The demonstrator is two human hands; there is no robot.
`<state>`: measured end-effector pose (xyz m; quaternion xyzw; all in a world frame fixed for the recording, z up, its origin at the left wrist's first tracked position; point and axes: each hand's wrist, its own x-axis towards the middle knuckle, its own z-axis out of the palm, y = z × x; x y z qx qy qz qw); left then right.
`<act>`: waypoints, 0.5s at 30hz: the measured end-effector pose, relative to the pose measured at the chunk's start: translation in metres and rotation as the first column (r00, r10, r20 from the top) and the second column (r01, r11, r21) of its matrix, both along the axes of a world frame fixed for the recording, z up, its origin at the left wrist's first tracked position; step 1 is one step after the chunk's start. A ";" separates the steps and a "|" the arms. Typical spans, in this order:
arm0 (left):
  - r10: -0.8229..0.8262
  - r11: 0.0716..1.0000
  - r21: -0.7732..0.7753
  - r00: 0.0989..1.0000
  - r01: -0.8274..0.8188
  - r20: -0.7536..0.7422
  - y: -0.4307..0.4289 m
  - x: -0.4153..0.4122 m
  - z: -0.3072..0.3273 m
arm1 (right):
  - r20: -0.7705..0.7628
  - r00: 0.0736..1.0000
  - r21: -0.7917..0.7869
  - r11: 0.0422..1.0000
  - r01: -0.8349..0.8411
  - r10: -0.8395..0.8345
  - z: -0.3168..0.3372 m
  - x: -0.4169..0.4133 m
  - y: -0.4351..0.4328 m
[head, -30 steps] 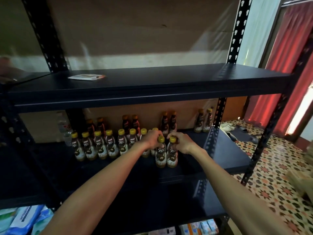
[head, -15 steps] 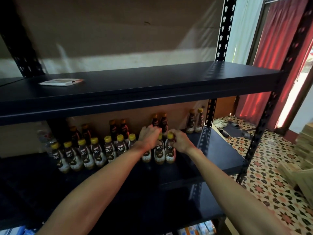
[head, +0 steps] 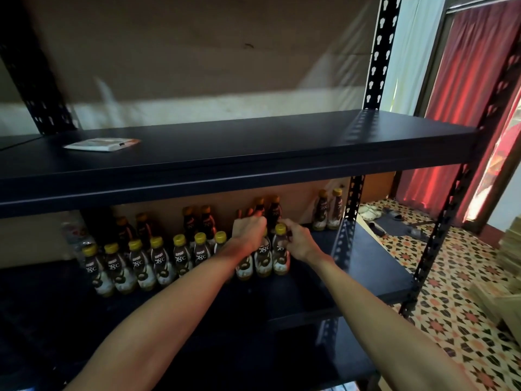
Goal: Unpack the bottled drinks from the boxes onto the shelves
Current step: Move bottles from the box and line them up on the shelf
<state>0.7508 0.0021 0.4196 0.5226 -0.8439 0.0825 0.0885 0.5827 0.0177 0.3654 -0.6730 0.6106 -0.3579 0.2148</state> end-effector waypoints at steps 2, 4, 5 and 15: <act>-0.001 0.999 0.037 0.999 0.003 -0.047 0.000 0.001 -0.001 | 0.009 1.000 0.012 1.000 -0.011 0.011 0.000 0.000 -0.001; 0.010 0.996 0.084 0.996 -0.003 -0.084 0.000 0.001 -0.002 | 0.020 1.000 0.028 0.999 -0.018 0.018 -0.002 -0.001 -0.001; 0.019 0.996 0.089 0.998 -0.013 -0.065 0.001 0.000 -0.002 | 0.031 0.999 0.035 0.999 -0.025 0.024 -0.003 -0.002 -0.001; -0.057 0.973 -0.231 0.976 0.006 -0.211 0.054 0.018 -0.044 | 0.116 0.988 -0.135 0.984 0.117 -0.101 -0.032 0.007 0.044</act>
